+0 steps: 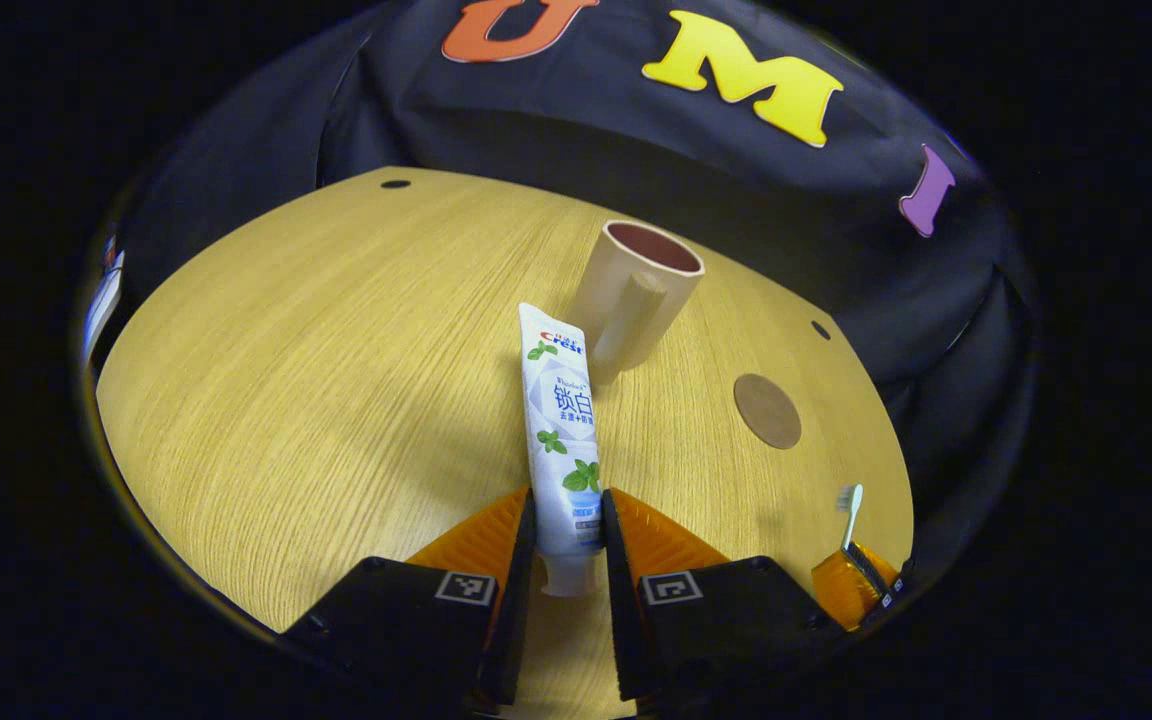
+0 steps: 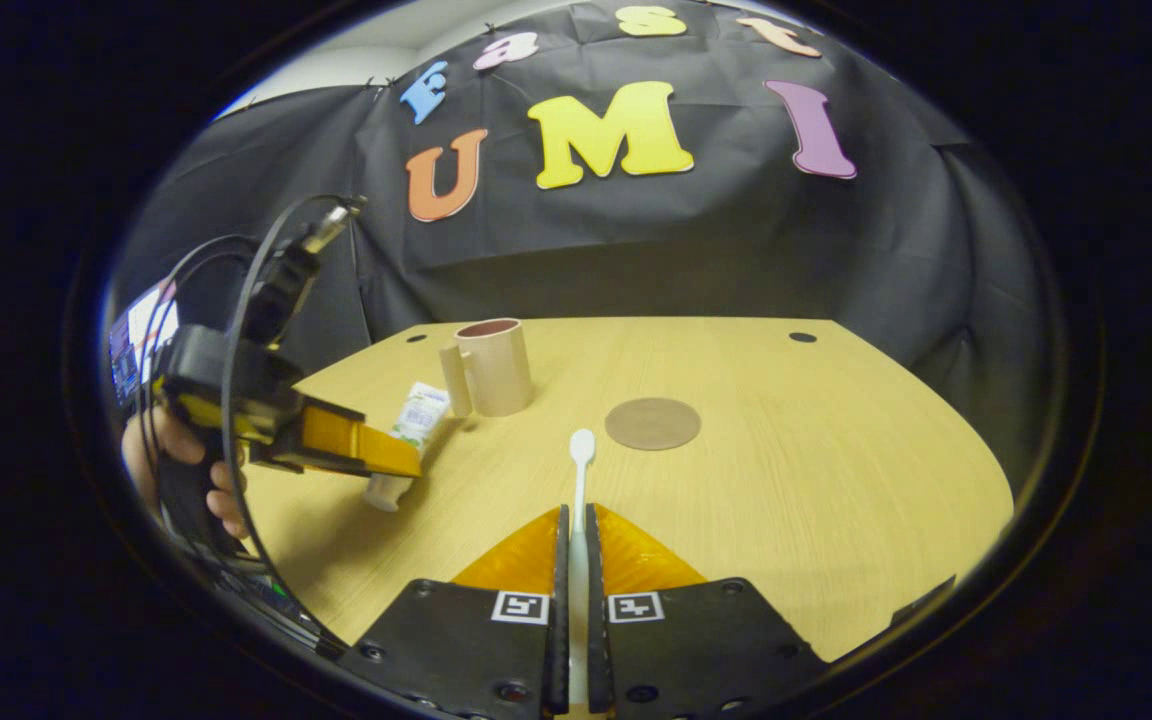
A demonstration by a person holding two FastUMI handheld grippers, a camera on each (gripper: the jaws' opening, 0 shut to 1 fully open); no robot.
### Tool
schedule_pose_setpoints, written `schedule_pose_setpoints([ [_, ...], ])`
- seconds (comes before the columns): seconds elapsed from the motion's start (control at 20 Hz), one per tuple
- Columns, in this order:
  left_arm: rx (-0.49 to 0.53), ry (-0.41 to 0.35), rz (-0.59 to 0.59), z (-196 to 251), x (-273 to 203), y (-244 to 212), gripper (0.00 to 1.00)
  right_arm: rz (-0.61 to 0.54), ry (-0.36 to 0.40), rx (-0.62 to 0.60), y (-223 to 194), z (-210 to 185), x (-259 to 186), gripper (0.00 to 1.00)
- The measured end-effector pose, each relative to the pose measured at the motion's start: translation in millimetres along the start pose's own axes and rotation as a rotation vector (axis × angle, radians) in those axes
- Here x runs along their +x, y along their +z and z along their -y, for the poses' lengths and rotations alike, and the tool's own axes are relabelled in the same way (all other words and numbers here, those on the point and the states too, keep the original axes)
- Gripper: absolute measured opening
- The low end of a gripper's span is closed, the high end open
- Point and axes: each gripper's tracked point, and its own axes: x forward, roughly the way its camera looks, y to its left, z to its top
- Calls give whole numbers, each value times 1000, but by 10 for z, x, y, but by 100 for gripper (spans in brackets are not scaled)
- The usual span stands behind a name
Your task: Put the toothbrush and toothpaste on the desktop into the cup, then pick up the cup and place it on the coaster on the desktop.
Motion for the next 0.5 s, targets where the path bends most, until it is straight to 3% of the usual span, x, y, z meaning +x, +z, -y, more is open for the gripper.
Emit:
schedule_pose_setpoints([
  [0.1,28,-1,150,-8,-161,170,39,9,-8,-3,4,10,-6,7],
  [0.25,24,-52,195,83,-259,87,39,23,-13,-3,36,-2,-26,7],
  [0.4,84,-38,334,-16,-317,249,39,66,-5,-19,126,-31,-84,7],
  [0.5,95,-84,408,43,-361,385,38,98,5,-39,170,-77,-151,7],
])
